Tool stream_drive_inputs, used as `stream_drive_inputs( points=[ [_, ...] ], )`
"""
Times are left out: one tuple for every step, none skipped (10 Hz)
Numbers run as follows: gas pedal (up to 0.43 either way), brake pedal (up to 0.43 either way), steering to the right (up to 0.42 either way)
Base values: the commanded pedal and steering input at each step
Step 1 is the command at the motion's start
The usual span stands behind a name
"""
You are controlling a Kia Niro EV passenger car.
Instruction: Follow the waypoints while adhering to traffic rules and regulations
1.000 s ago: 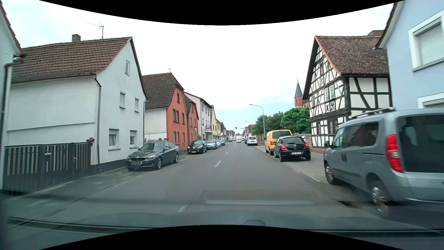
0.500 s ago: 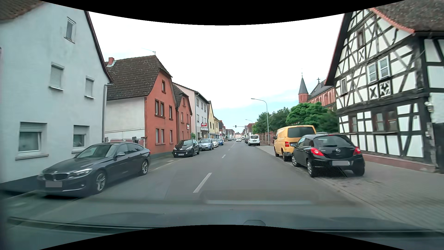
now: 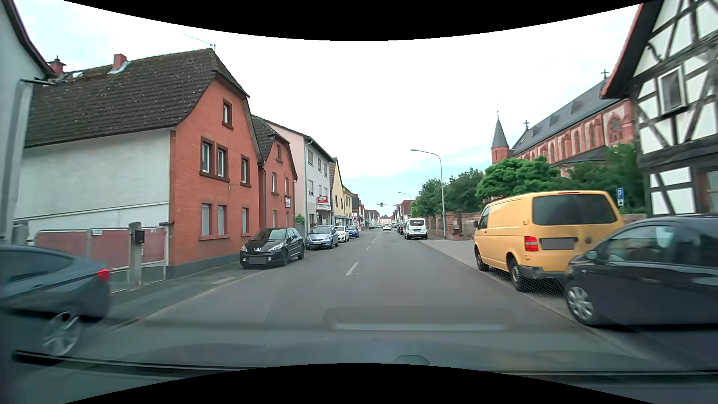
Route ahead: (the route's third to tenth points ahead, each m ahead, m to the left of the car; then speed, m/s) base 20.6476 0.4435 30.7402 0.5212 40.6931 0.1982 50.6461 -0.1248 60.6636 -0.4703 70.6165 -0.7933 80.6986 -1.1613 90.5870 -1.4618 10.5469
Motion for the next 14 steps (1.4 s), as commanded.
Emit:
stream_drive_inputs(
  points=[
    [0.059,0.000,-0.004],
    [0.059,0.000,-0.004],
    [0.059,0.000,-0.004],
    [0.047,0.000,-0.003],
    [0.047,0.000,-0.002],
    [0.047,0.000,-0.001],
    [0.047,0.000,0.000],
    [0.047,0.000,0.001],
    [0.039,0.000,0.001],
    [0.039,0.000,0.001],
    [0.039,0.000,0.001],
    [0.028,0.000,0.001],
    [0.028,0.000,0.001],
    [0.028,0.000,0.001]
  ],
)
